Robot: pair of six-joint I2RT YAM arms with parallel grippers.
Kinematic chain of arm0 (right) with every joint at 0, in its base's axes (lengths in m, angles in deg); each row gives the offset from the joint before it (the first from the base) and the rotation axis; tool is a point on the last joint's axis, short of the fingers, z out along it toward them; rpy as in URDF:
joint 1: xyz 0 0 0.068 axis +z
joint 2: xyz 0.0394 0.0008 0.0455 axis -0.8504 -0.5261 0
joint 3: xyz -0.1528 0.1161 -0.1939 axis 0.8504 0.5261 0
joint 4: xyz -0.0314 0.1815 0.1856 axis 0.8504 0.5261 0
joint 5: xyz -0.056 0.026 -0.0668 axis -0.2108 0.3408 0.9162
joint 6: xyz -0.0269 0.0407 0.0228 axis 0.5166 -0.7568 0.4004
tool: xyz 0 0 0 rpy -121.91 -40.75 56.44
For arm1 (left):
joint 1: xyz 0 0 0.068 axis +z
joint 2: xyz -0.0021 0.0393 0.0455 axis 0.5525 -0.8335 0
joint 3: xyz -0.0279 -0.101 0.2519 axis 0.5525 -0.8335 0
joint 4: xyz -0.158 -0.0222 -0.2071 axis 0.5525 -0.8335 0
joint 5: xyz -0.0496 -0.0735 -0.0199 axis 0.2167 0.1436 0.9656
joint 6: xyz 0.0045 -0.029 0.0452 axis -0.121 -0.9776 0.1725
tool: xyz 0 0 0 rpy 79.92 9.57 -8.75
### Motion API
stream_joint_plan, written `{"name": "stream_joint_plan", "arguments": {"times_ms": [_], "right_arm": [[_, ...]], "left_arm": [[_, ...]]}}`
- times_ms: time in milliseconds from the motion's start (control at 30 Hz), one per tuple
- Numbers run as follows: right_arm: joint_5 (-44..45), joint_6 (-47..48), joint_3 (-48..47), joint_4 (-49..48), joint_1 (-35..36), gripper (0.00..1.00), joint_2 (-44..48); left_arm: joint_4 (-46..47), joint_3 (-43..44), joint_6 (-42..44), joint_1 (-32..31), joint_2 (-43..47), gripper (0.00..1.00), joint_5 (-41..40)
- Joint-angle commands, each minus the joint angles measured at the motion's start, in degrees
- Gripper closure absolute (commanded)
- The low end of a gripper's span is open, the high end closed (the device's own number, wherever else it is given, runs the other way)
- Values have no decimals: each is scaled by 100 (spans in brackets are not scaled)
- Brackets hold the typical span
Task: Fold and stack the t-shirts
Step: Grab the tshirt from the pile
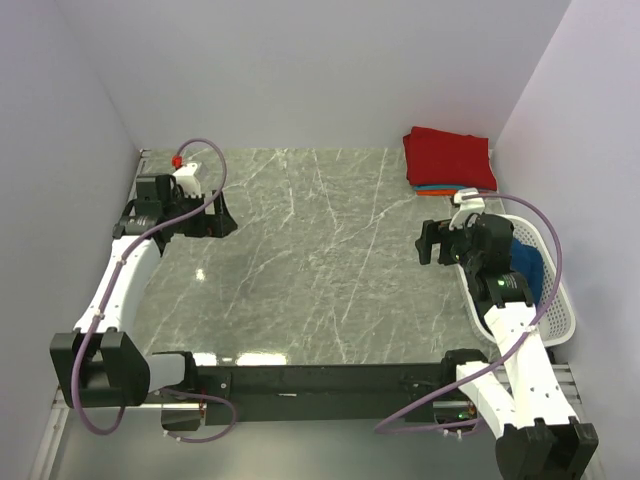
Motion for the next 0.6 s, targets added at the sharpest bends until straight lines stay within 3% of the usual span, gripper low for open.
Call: {"name": "stream_joint_plan", "arguments": {"times_ms": [0,200,367,567], "right_arm": [[-45,56,-357,121,-27,4,-62],[104,381,-1542,1086,-123,4,-816],[-422,732,-3201,2271,-1036,4,-1915],[-845,1339,-4380,3151,-2476,3,-3513]], "left_arm": [[150,193,-238,17,223,1,-264],[-429,334,-114,17,275,1,-317],[-649,456,-159,17,337,1,-266],[-703,518,-27,17,451,1,-62]]}}
